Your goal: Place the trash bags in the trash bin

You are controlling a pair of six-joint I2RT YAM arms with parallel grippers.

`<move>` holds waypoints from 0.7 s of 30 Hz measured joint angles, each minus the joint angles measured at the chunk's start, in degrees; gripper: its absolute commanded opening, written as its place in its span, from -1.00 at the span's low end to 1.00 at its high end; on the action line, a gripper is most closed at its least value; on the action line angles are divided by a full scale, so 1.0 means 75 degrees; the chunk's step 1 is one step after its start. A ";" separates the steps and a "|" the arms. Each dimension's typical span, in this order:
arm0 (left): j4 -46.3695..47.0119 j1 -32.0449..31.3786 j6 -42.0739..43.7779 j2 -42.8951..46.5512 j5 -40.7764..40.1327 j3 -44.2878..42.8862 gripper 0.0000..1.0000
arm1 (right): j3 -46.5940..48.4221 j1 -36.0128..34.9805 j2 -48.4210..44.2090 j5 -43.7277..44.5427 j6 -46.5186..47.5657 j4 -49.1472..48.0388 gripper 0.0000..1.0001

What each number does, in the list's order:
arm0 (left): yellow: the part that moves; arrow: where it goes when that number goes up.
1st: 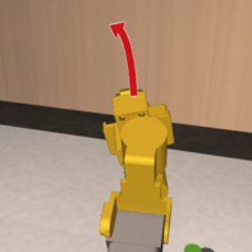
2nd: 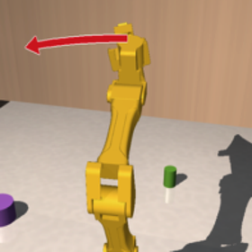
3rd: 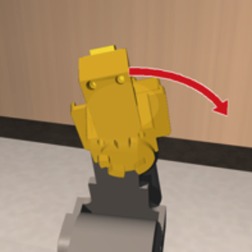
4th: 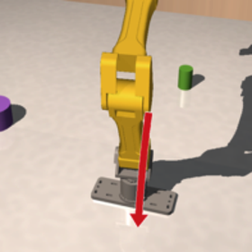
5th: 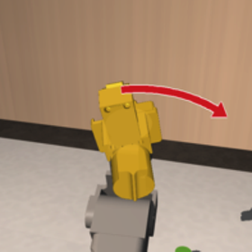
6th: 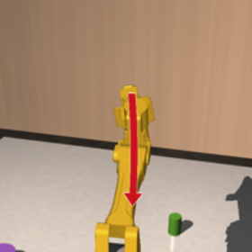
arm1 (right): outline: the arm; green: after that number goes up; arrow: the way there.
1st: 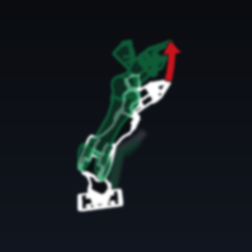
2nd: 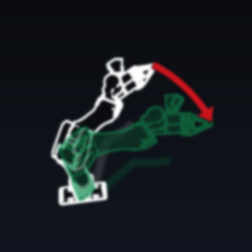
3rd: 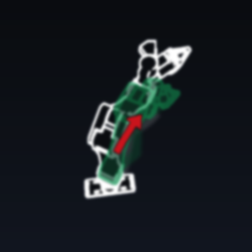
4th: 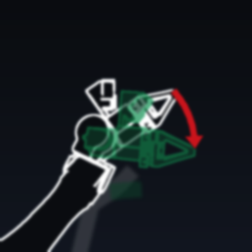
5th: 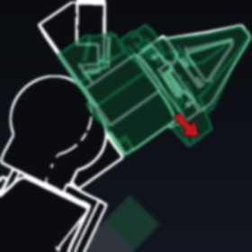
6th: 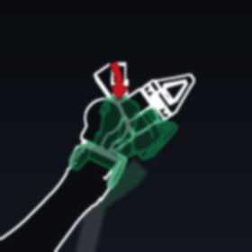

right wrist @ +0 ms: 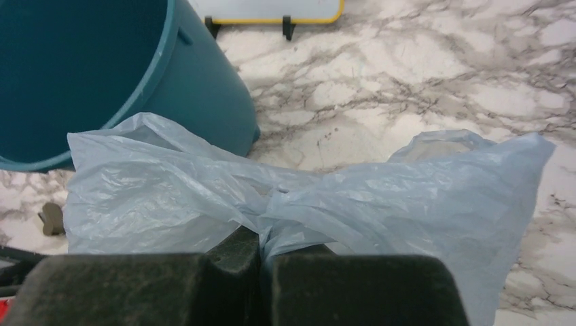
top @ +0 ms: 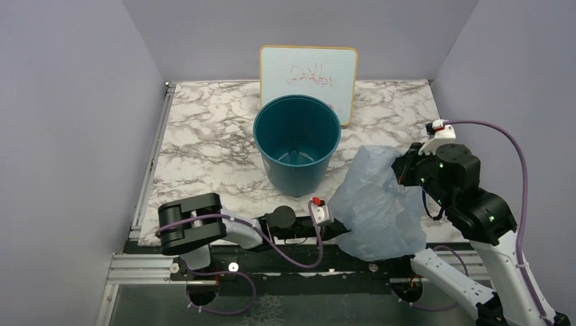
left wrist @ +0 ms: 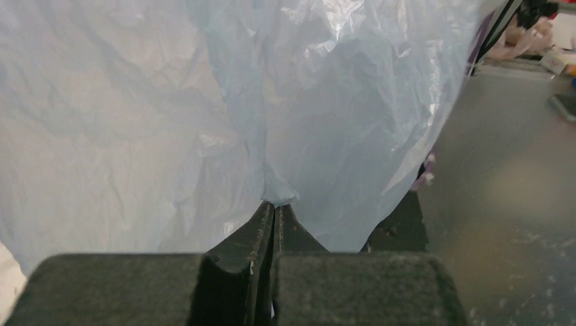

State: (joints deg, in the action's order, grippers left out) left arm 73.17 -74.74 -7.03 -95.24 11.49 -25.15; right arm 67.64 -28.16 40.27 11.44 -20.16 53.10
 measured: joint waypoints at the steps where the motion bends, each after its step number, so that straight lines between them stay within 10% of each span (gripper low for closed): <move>1: -0.0341 0.0000 0.0006 0.0192 0.0052 -0.0160 -1.00 | 0.0052 0.0000 -0.0061 0.0134 -0.0029 -0.0050 -0.99; 9: -0.3681 0.0458 0.0437 0.1440 0.1274 -0.2390 -1.00 | 0.0921 0.0003 -0.0694 0.1291 -0.0131 -0.0787 -0.99; 21: -0.8387 0.1818 0.1378 0.0149 0.2818 -0.7545 -1.00 | 0.1813 0.0006 0.0906 0.2745 0.0149 -0.1801 -0.99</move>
State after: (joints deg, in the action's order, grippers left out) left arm 10.26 -61.10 3.31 -94.13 32.62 -81.73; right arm 81.23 -28.12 47.07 32.03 -19.05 39.59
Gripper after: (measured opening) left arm 0.003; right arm 0.014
